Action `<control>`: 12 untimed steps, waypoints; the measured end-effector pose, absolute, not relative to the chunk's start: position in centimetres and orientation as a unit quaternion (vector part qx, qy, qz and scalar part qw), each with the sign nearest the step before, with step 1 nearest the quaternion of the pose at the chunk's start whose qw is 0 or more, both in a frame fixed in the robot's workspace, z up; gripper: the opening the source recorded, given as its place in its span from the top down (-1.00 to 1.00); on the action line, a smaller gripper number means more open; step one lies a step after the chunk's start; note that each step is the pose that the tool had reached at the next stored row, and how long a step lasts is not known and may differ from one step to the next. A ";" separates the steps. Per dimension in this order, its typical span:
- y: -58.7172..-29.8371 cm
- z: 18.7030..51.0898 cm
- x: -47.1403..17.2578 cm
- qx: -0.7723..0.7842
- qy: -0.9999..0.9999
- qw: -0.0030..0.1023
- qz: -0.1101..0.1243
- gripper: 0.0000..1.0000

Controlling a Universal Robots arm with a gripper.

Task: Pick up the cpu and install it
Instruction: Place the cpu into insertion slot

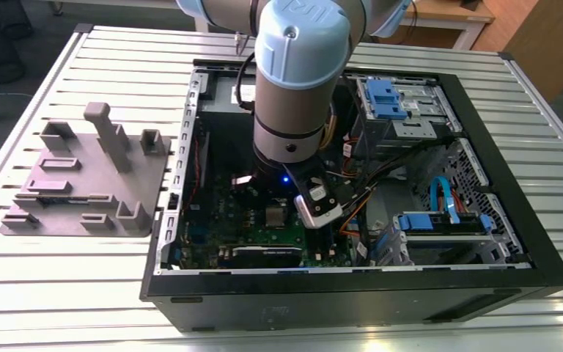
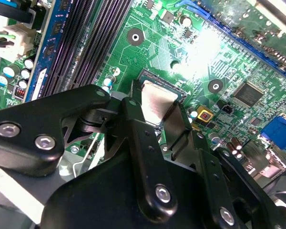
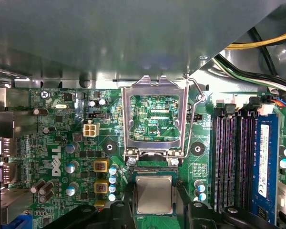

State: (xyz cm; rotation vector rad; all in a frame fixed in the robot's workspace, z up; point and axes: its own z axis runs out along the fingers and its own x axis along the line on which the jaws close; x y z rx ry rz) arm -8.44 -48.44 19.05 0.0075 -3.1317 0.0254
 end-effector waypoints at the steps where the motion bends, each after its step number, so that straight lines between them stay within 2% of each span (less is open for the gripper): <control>1: -48.4 19.0 -8.4 0.002 -1.000 0.005 0.008 0.13; 12: -48.4 19.5 -8.4 0.002 -1.000 0.005 0.007 0.14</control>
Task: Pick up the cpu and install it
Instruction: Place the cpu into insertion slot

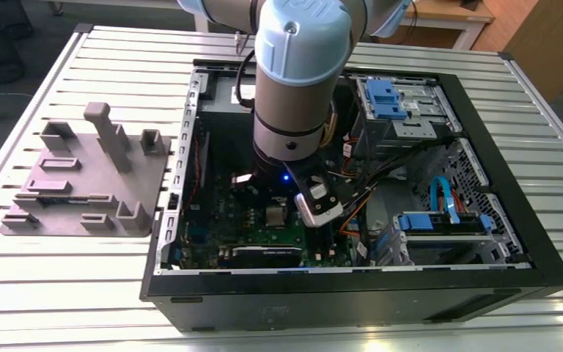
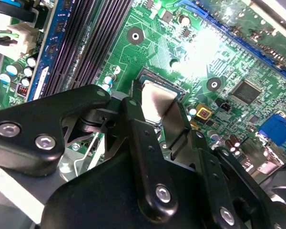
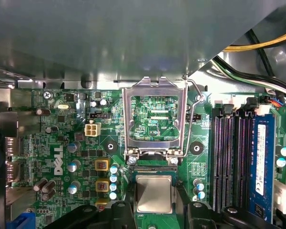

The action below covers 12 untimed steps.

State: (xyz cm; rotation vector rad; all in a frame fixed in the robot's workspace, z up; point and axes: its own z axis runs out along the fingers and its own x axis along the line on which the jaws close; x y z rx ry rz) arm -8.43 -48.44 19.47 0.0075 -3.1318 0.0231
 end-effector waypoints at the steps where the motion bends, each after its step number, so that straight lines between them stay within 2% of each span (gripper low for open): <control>1: -48.4 19.5 -8.4 0.002 -1.000 0.005 0.007 0.14; 12: -48.5 19.4 -8.4 0.002 -1.000 0.005 0.006 0.11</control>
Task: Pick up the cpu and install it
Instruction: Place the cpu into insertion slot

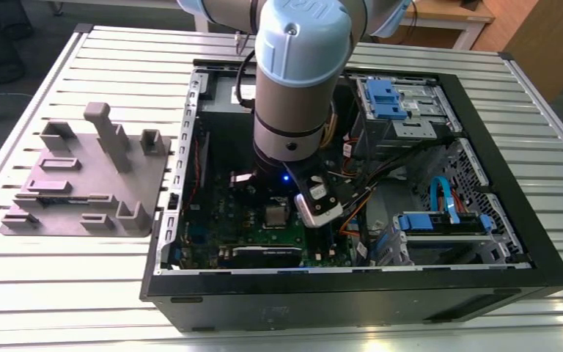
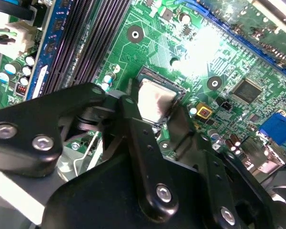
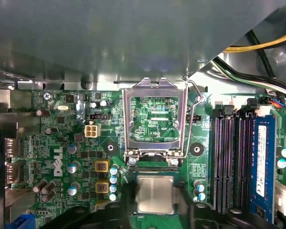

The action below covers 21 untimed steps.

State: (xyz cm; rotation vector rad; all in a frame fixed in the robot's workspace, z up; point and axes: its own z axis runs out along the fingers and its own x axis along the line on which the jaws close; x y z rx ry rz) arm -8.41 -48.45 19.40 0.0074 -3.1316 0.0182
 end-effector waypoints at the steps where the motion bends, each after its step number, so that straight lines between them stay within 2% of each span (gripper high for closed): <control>1: -48.5 19.4 -8.4 0.002 -1.000 0.005 0.006 0.00; 2: -48.5 19.4 -8.4 0.002 -1.000 0.005 0.006 0.00; 3: -48.4 19.4 -8.4 0.002 -1.000 0.005 0.006 -0.13; 11: -48.4 19.4 -8.4 0.002 -1.000 0.005 0.006 -0.13; 13: -48.4 19.4 -8.4 0.002 -1.000 0.005 0.006 -0.15; 14: -48.4 19.4 -8.4 0.002 -1.000 0.005 0.006 -0.27; 21: -48.4 19.1 -8.2 0.002 -1.000 0.005 0.006 -0.27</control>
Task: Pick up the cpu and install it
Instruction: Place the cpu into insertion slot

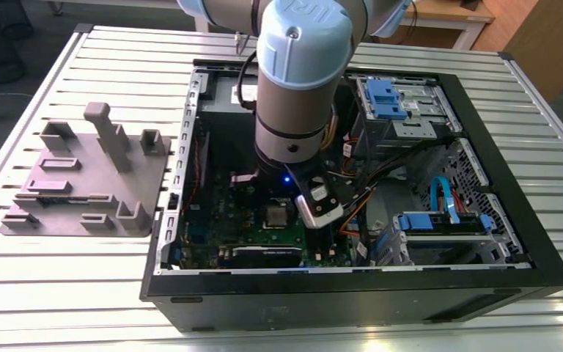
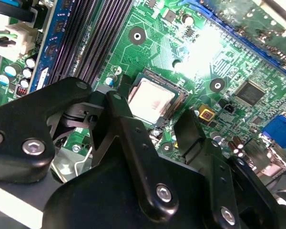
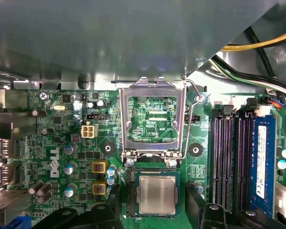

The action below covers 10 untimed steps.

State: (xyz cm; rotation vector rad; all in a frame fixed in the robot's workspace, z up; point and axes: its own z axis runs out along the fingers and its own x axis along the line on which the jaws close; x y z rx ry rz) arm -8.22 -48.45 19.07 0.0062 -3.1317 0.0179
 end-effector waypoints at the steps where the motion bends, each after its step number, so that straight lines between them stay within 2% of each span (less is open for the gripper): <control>1: -48.4 19.0 -8.2 0.002 -1.000 0.005 0.006 -0.27; 4: -48.5 18.8 -8.1 0.001 -1.000 0.005 0.006 -0.24; 6: -48.5 18.7 -8.1 0.001 -1.000 0.005 0.006 0.00; 10: -48.5 18.5 -8.1 0.001 -1.000 0.005 0.006 0.02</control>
